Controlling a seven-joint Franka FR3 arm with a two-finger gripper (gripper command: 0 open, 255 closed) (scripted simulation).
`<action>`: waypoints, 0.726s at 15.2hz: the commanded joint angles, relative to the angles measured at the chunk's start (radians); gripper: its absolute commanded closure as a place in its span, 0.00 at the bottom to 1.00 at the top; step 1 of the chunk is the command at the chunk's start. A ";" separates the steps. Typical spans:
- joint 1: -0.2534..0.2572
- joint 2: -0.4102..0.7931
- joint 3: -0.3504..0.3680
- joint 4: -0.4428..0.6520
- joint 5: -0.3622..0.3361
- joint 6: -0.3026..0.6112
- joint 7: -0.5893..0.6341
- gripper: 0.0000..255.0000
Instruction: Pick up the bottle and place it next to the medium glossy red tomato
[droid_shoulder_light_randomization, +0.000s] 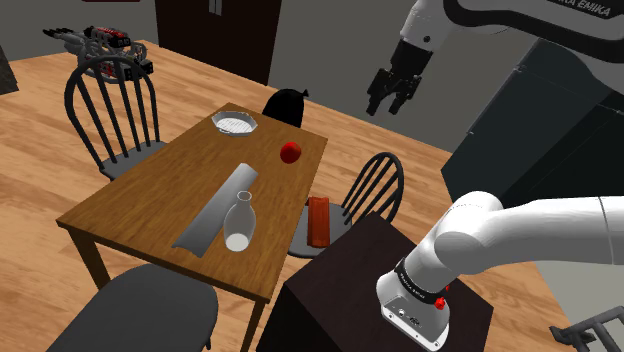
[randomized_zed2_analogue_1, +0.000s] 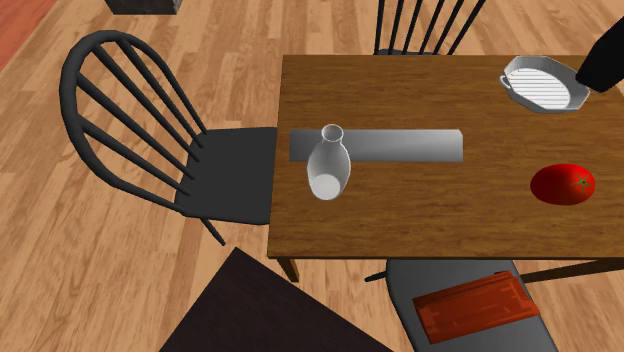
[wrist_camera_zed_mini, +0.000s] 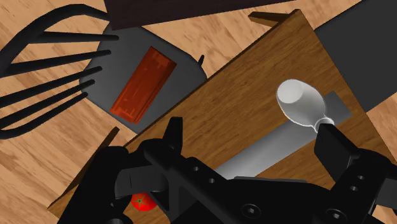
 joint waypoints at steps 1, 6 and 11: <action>0.000 0.000 0.000 0.000 0.000 0.000 0.000 0.00; 0.021 0.062 0.055 -0.095 0.031 0.160 0.060 0.00; 0.042 0.162 0.111 -0.156 0.056 0.325 0.118 0.00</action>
